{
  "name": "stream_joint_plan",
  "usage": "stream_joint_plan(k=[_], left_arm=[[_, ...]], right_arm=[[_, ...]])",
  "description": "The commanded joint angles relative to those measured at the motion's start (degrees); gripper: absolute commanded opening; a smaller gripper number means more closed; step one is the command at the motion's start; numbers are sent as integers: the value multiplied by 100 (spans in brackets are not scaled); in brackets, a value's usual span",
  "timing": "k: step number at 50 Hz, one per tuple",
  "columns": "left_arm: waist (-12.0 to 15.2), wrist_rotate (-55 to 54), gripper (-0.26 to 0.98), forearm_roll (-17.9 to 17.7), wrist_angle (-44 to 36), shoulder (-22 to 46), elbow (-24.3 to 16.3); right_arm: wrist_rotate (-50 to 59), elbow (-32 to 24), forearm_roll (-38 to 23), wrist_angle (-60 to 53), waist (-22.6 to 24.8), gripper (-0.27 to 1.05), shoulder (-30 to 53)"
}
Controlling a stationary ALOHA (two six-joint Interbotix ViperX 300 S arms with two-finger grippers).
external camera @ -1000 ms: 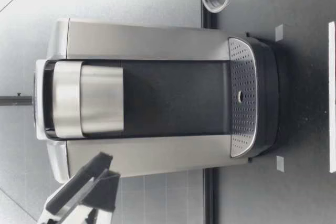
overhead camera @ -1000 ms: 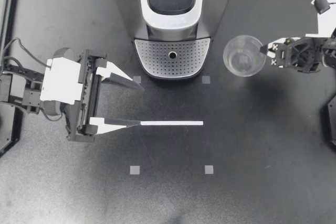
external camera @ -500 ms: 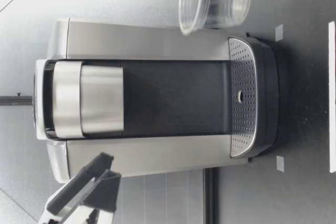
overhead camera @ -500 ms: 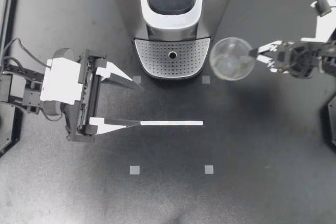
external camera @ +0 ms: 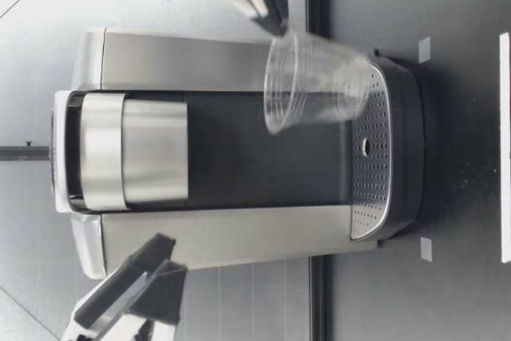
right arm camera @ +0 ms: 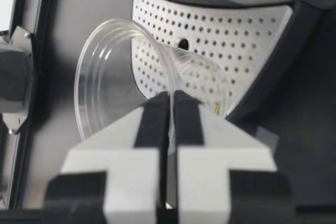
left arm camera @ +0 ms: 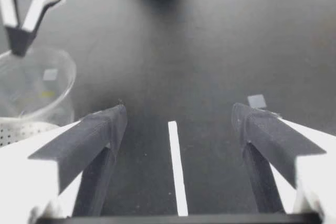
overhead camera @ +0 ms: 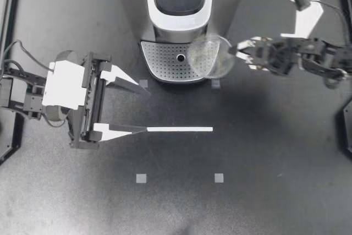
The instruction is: Place the coffee capsule inside the capsule container, then place the cup onto the center of the cup tray, then push the 'Hot Water' and 'Travel Mug' buttons.
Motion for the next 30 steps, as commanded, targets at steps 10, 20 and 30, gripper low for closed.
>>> stream_joint_plan(k=[10, 20, 30], left_arm=[[0, -9, 75, -26, -44, -44, -18], [0, -9, 75, -26, -44, -53, 0], [0, 0, 75, -26, -53, -79, 18]], right_arm=[[-9, -571, -35, -62, 26, 8, 404], [-18, -800, -35, -114, 26, 8, 650], [-18, -879, -44, -202, 26, 8, 747]])
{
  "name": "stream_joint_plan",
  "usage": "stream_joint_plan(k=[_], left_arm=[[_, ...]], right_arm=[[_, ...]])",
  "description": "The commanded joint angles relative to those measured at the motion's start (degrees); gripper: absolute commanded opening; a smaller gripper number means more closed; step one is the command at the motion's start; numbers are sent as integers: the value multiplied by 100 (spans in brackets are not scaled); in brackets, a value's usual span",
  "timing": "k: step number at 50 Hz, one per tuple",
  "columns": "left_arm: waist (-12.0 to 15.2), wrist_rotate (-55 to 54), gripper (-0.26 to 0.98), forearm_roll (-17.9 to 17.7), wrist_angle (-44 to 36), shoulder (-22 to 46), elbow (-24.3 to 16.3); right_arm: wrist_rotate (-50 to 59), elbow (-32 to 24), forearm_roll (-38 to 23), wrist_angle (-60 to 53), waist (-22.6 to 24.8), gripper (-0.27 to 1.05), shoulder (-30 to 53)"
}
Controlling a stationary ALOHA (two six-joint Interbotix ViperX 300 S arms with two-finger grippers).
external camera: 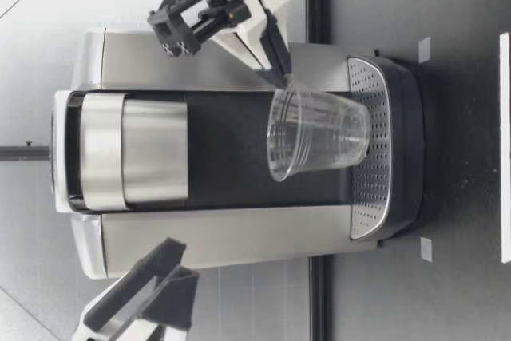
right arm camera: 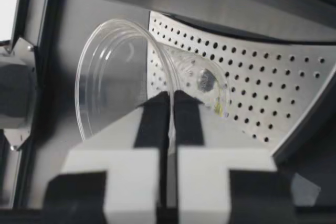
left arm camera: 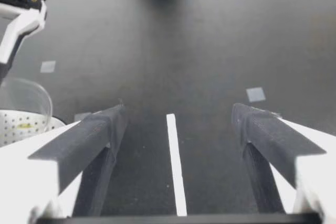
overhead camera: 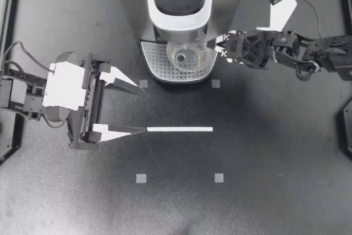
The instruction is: Place the coffee capsule inside the capsule container, then place the cup onto the center of the cup tray, then push the 'Hot Water' and 'Travel Mug' buttons.
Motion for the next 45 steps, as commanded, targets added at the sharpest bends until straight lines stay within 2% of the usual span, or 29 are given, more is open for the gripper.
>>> stream_joint_plan(k=[1, 34, 39, 45], left_arm=[[0, 0, 75, -9, -44, -79, -53], [0, 0, 75, -26, -88, -114, 44], [0, 0, 75, -18, -97, -132, 53], [0, 0, 75, -18, -97, -132, 62]], right_arm=[[-9, -132, -9, -79, 18, 8, -44], [-18, -343, -18, -35, 9, 9, 229], [-18, -343, -35, -35, 0, 11, 237], [-9, -343, -53, -35, -18, 20, 246]])
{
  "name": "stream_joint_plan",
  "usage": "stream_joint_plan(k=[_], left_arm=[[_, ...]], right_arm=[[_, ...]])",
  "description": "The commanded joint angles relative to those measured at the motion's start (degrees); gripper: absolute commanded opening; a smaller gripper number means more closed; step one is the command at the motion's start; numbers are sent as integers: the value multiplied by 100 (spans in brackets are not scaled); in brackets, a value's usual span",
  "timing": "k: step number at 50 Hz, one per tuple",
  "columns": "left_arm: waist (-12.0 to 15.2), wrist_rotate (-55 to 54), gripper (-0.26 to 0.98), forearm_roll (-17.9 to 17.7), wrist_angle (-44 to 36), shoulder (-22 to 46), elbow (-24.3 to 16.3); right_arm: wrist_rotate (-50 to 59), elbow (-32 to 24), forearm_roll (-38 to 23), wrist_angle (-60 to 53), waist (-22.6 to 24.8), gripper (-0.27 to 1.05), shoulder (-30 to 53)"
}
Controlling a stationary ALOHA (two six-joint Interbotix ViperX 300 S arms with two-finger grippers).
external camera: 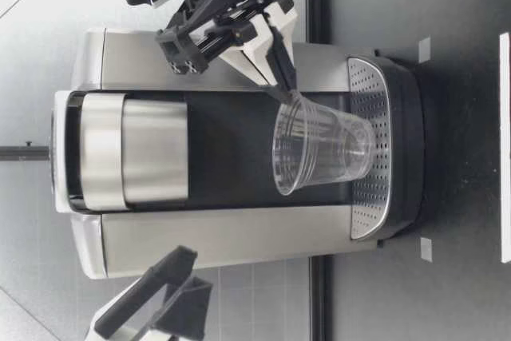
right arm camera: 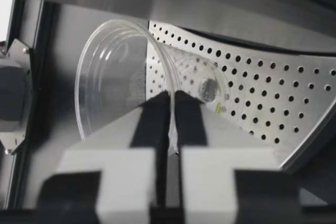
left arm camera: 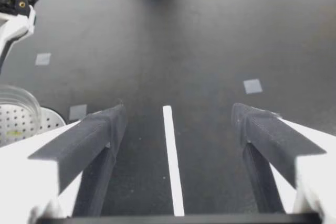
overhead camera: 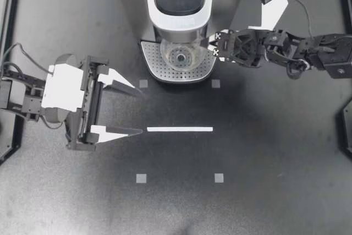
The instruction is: Place the coffee capsule inside the capsule container, then place the cup onto the center of the cup tray, then push the 'Hot Water' and 'Travel Mug' buttons.
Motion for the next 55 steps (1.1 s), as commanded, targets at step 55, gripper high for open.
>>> stream_joint_plan(k=[55], left_arm=[[44, 0, 74, -1169, -79, -105, 185]], right_arm=[[-826, 853, -2329, 642, 703, 47, -1345]])
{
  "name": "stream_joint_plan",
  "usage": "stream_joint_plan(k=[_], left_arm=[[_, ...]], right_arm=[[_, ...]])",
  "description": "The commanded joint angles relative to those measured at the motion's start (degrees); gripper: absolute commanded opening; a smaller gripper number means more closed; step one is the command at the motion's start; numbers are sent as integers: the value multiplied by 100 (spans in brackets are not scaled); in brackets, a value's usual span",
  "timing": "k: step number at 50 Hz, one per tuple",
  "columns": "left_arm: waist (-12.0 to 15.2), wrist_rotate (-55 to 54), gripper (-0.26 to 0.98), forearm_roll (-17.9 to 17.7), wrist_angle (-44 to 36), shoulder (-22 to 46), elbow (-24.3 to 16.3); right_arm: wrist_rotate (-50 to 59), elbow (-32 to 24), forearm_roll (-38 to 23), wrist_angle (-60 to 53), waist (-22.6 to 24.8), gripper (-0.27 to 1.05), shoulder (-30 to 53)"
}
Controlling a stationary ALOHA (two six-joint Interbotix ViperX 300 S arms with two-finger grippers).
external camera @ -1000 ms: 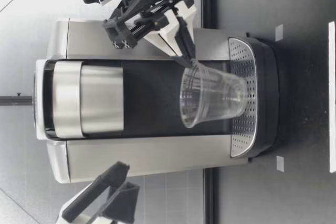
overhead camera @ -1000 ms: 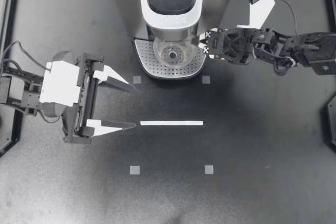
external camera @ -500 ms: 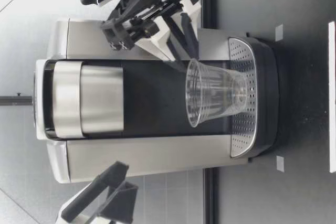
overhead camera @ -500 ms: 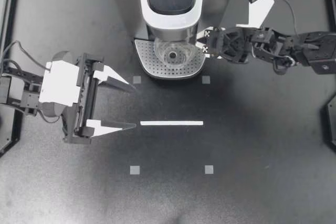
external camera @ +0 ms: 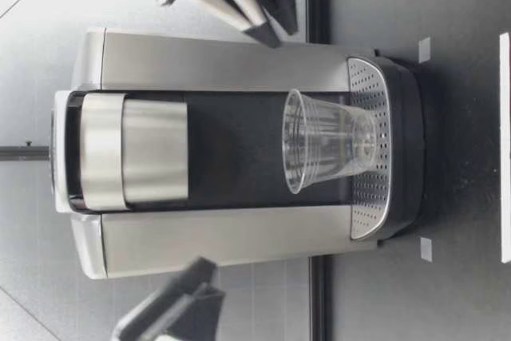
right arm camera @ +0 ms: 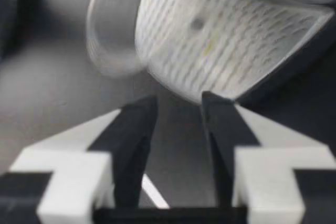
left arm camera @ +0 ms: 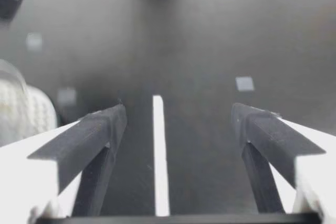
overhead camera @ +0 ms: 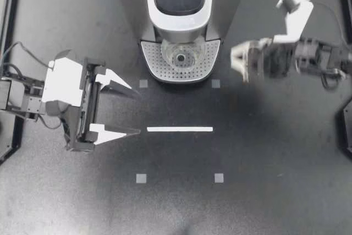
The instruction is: Place the coffee capsule inside the capsule container, then place the cup onto the center of the cup tray, then push the 'Hot Water' and 'Travel Mug' buttons.
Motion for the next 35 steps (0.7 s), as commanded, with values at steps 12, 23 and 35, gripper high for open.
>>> stream_joint_plan(k=[12, 23, 35], left_arm=[[35, 18, 62, -580, -185, -79, -9], [35, 105, 53, -580, -598, -158, -44], [35, 650, 53, -563, -844, -369, -114]], right_arm=[[-782, -281, -1688, 343, 1239, 46, -158], [-1125, -299, -1749, 316, 1538, 46, -642], [-1336, -448, -1749, 290, 1529, 46, -1345]])
